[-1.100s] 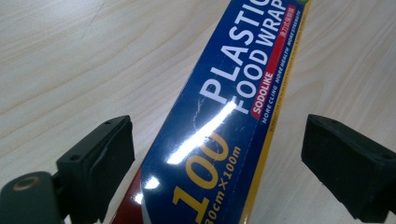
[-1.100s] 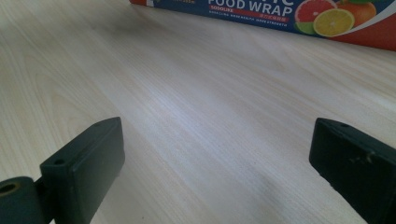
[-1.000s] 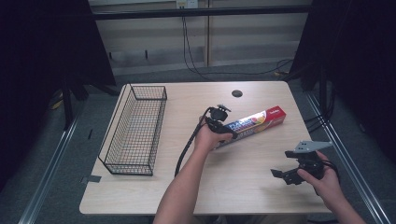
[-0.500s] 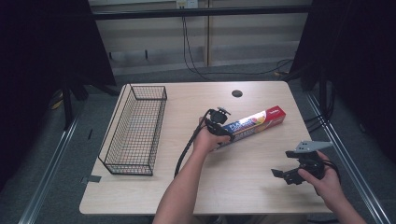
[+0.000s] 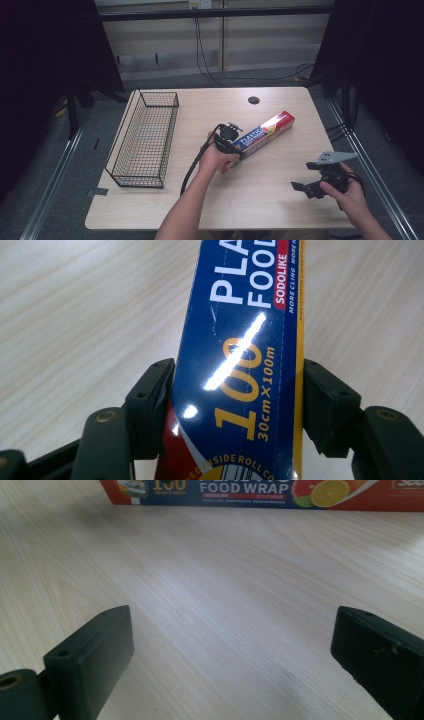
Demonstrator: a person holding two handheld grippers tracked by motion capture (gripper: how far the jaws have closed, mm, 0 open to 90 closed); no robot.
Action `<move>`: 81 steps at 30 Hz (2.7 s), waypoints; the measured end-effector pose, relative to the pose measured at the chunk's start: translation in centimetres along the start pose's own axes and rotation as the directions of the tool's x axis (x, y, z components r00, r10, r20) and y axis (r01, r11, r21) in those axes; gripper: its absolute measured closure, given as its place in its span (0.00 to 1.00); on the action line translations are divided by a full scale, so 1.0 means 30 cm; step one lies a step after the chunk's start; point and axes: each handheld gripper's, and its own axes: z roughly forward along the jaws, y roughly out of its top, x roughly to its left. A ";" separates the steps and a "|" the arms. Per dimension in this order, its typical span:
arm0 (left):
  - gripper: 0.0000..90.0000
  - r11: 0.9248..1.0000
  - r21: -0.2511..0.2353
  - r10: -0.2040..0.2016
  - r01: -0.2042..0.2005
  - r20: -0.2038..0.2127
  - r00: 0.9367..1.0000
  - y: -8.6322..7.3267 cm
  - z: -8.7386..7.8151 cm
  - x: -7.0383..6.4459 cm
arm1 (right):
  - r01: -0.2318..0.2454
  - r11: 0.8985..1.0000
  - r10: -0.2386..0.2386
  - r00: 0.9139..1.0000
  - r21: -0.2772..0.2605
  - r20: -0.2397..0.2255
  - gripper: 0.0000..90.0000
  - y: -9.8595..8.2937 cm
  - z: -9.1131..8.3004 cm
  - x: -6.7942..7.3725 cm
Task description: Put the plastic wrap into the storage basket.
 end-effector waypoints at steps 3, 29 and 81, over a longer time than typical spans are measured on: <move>0.40 1.000 0.009 -0.009 0.009 -0.001 1.000 -0.004 -0.006 0.000 | -0.010 1.000 0.010 1.000 -0.006 0.002 0.04 -0.001 -0.003 0.000; 0.42 1.000 -0.005 -0.023 0.024 0.022 0.999 0.113 0.087 -0.011 | -0.003 1.000 0.003 1.000 -0.006 -0.005 0.04 -0.003 0.000 -0.004; 0.49 0.990 0.046 -0.128 0.133 -0.099 0.987 0.158 -0.068 0.026 | 0.008 1.000 -0.008 1.000 -0.001 -0.023 0.04 0.004 0.018 0.004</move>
